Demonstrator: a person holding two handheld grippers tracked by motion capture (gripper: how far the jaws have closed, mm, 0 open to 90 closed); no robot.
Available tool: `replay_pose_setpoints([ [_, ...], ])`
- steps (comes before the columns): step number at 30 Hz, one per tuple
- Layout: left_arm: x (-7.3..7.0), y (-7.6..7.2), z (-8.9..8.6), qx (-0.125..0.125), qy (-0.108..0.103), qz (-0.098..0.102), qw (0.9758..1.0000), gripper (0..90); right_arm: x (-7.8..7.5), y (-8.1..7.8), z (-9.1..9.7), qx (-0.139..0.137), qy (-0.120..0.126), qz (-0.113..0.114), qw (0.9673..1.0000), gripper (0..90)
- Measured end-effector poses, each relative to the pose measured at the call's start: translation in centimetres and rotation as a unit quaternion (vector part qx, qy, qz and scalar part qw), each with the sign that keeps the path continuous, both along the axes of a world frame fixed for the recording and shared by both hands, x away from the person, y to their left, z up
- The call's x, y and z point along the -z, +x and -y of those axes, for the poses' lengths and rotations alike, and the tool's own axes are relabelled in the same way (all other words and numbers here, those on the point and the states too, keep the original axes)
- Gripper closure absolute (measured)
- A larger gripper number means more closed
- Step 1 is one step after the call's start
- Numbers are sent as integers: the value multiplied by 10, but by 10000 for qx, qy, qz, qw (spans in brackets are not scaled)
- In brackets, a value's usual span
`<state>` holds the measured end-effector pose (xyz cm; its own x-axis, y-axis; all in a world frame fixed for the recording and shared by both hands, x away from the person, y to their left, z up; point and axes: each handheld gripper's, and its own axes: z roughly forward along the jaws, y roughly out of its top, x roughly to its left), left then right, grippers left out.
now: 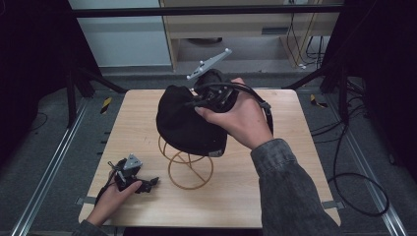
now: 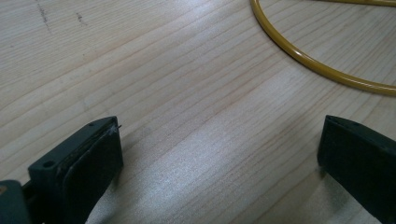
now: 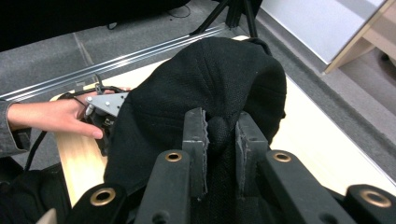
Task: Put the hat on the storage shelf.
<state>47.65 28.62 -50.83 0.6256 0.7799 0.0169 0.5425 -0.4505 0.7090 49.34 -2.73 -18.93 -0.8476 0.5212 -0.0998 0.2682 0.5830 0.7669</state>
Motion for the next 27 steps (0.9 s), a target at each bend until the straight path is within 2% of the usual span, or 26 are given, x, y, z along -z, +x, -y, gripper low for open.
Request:
replay_pose_setpoints([
  [10, 0, 0, 0, -1, -1, 9, 10000, 0, 10, 4, -22, -96, -153, -80, 9998, 777],
  [27, 0, 0, 0, 4, -1, 8, 10000, 0, 30, 15, -32, -105, -253, -363, 9990, 771],
])
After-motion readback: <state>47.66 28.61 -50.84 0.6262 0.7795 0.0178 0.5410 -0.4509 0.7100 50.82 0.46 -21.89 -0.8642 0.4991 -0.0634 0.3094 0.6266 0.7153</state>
